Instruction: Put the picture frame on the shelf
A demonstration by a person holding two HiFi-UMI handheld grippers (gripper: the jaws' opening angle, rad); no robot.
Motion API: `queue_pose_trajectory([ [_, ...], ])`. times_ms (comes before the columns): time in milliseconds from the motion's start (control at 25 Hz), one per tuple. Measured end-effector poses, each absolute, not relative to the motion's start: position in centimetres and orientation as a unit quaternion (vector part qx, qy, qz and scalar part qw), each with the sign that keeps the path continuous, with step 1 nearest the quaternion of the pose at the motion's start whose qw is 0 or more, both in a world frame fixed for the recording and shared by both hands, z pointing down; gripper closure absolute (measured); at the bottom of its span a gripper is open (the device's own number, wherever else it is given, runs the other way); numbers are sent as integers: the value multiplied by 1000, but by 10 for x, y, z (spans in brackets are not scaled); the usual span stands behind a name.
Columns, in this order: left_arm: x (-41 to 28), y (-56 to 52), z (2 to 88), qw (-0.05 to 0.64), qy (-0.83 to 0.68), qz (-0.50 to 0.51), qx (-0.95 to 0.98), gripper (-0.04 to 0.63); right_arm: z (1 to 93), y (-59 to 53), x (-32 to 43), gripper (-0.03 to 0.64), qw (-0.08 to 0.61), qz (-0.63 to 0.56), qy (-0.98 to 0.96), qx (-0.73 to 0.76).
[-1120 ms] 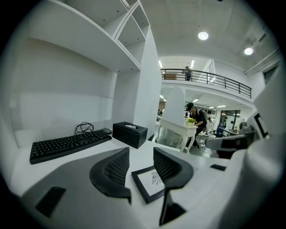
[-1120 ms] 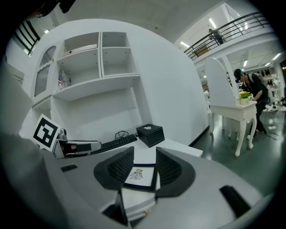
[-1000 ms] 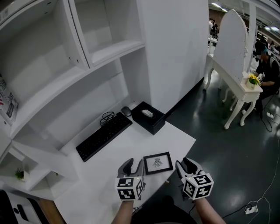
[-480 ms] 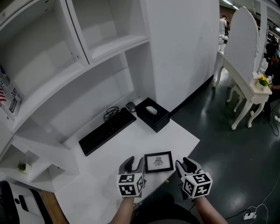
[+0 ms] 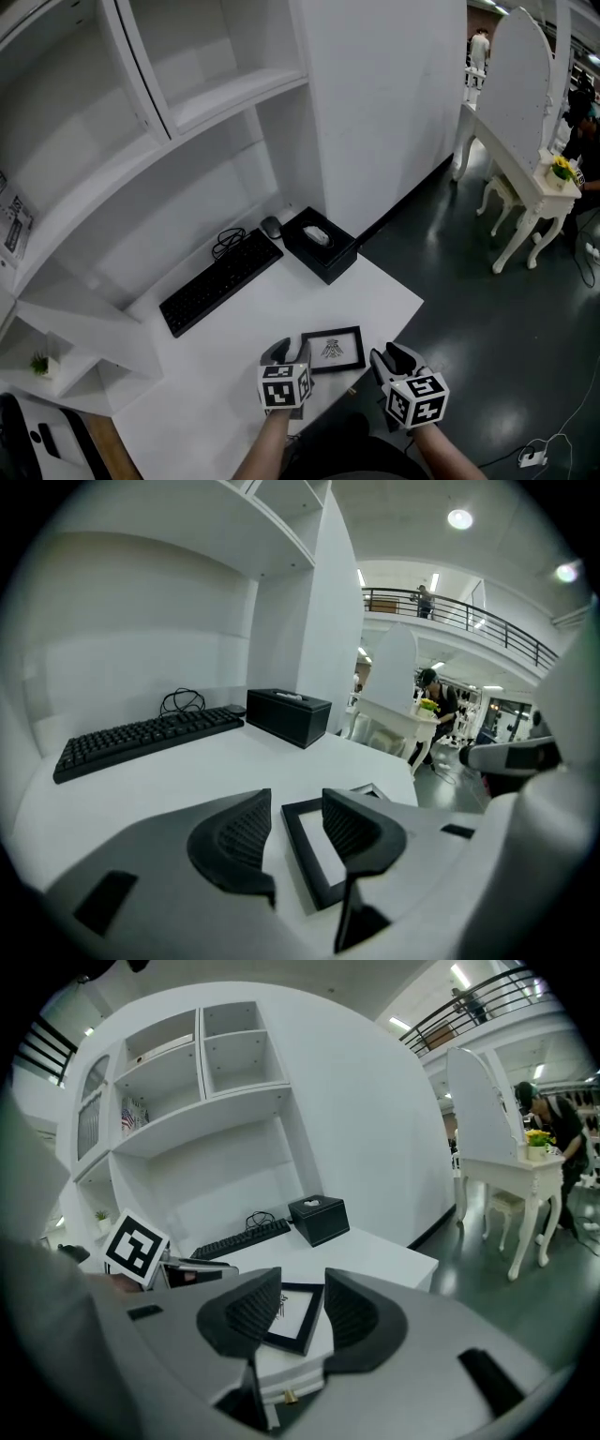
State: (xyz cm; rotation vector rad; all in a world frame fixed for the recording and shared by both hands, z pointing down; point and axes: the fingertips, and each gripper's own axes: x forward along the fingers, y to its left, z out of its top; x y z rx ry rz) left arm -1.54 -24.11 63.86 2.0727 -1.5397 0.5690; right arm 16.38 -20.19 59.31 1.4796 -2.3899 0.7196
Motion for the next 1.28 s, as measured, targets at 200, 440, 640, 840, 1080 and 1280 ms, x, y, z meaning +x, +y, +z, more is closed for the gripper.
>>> queue_pose_trajectory([
  [200,-8,-245,667,276,-550,236,752,448,599,-203,163,477,126,252,-815,506],
  [440,-7,-247,686,293,-547,263,738,448,606,-205,164,477,131,259,-811,507],
  [640,-6,-246,696,308,-537,275,735,448,611,-206,164,477,136,266,-808,508],
  [840,-5,-246,697,318,-533,276,734,449,617,-206,164,477,143,269,-806,508],
  [1080,-3,-246,698,330,-532,276,729,477,630,-210,159,477,169,272,-803,502],
  [1280,-4,-246,698,333,-534,275,727,479,648,-217,147,465,202,274,-802,491],
])
